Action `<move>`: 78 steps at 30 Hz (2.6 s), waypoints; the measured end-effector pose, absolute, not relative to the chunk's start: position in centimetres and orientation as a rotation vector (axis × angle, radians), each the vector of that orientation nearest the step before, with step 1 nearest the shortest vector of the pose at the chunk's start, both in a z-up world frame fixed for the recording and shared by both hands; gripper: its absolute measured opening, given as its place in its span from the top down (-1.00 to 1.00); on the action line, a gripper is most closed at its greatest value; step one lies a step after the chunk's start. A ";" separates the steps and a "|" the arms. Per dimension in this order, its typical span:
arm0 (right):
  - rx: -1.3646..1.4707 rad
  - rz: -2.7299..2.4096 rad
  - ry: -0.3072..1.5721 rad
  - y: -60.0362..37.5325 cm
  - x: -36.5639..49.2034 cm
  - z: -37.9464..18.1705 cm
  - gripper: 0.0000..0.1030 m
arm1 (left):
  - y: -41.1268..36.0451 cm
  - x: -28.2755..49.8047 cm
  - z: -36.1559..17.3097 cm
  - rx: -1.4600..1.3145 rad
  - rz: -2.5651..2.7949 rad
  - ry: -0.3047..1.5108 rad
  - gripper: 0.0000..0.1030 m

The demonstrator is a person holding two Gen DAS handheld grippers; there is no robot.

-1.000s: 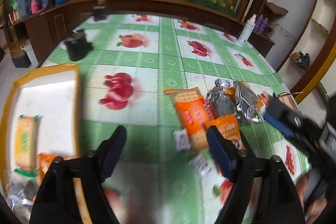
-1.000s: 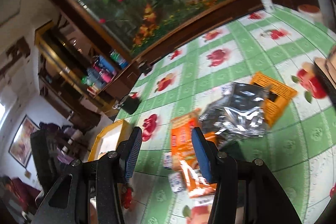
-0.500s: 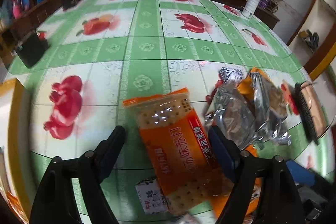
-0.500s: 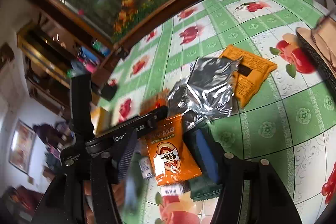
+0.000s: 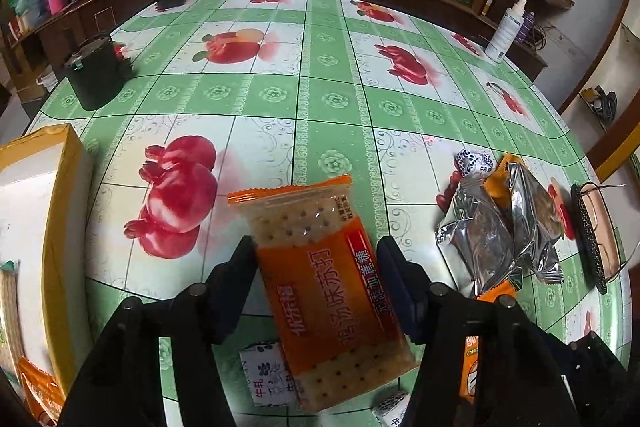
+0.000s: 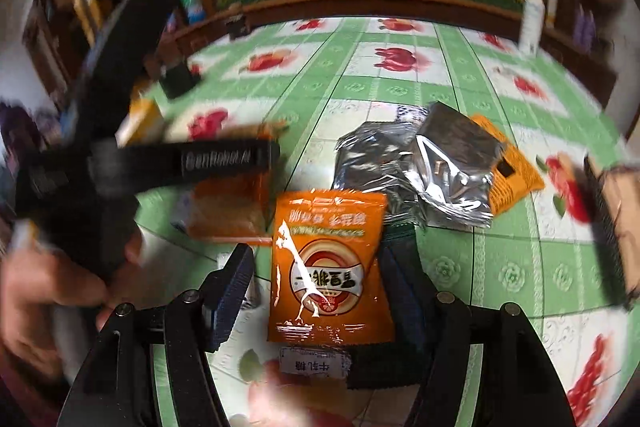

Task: Organize snacks
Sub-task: 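Carry both held snacks over the white tray, lower them and open both tools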

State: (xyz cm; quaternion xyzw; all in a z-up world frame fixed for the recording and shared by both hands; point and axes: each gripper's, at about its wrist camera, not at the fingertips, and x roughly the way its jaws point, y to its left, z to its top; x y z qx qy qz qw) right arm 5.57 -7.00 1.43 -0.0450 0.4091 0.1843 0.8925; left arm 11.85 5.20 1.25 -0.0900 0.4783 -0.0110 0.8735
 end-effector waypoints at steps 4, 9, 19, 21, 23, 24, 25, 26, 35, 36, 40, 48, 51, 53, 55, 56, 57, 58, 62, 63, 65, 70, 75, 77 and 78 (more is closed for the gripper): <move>-0.156 0.328 0.829 -6.7 5.6 0.6 -0.03 | 5.2 11.8 1.1 -0.175 -0.016 1.000 -0.17; -0.054 0.341 0.815 -8.2 6.1 1.3 0.06 | 5.3 11.9 0.9 -0.148 -0.011 1.009 -0.25; 0.101 0.344 0.745 -10.4 5.9 3.2 0.06 | 4.7 11.2 2.1 -0.153 -0.045 0.938 -0.05; 0.119 0.347 0.731 -10.6 5.8 3.6 0.06 | 4.9 10.7 3.2 -0.169 -0.054 0.910 -0.05; 0.122 0.349 0.718 -10.6 5.7 3.8 0.06 | 5.2 10.0 4.4 -0.196 -0.076 0.882 -0.03; 0.121 0.354 0.713 -10.5 5.6 3.9 0.06 | 5.3 9.9 4.8 -0.200 -0.082 0.874 -0.03; 0.119 0.358 0.711 -10.4 5.5 4.0 0.06 | 5.4 9.6 5.4 -0.209 -0.084 0.862 -0.02; 0.118 0.363 0.708 -10.3 5.5 4.0 0.06 | 5.6 9.3 6.0 -0.215 -0.087 0.849 -0.02; 0.055 0.385 0.610 -8.2 3.7 4.9 0.06 | 7.8 8.1 8.8 -0.273 -0.076 0.757 -0.02; 0.043 0.387 0.597 -7.9 3.5 5.0 0.06 | 8.0 8.0 8.9 -0.273 -0.072 0.751 -0.02; 0.014 0.409 0.569 -7.0 3.0 5.1 0.06 | 10.0 7.4 10.1 -0.292 -0.030 0.715 -0.02; 0.020 0.537 0.573 -2.8 2.2 5.4 0.05 | 15.9 6.0 11.2 -0.326 0.115 0.682 -0.02; 0.029 0.615 0.585 -0.2 1.7 5.6 0.05 | 18.3 5.6 11.2 -0.315 0.180 0.692 -0.02; 0.007 0.654 0.582 1.8 1.3 5.7 0.05 | 20.0 5.4 10.9 -0.321 0.227 0.699 -0.03; -0.016 0.685 0.579 3.6 0.8 5.6 0.05 | 22.0 5.2 10.6 -0.344 0.267 0.709 -0.03; -0.028 0.700 0.577 4.6 0.5 5.5 0.05 | 22.9 5.0 10.4 -0.352 0.285 0.712 -0.03; -0.038 0.722 0.578 5.7 0.3 5.5 0.05 | 23.6 4.7 10.4 -0.354 0.301 0.713 -0.03; -0.043 0.733 0.578 6.4 0.0 5.5 0.05 | 24.1 4.5 10.3 -0.355 0.316 0.712 -0.03; -0.044 0.788 0.587 8.9 -0.1 5.6 0.05 | 26.2 3.6 10.2 -0.333 0.367 0.724 -0.03; -0.043 0.798 0.591 9.4 -0.1 5.5 0.05 | 26.7 3.5 10.0 -0.331 0.381 0.732 -0.03; -0.044 0.814 0.604 10.3 -0.1 5.3 0.05 | 28.0 3.5 9.1 -0.341 0.402 0.759 -0.03; -0.068 0.865 0.664 13.1 -0.1 4.2 0.05 | 28.9 4.2 7.8 -0.358 0.419 0.801 -0.03; -0.116 0.870 0.697 14.9 -0.2 2.9 0.05 | 28.8 4.9 6.8 -0.356 0.410 0.835 -0.03; -0.130 0.859 0.702 15.0 -0.2 2.5 0.05 | 28.8 5.3 6.4 -0.358 0.420 0.851 -0.03; -0.132 0.855 0.705 15.1 -0.2 2.4 0.05 | 28.9 5.4 6.1 -0.360 0.422 0.860 -0.03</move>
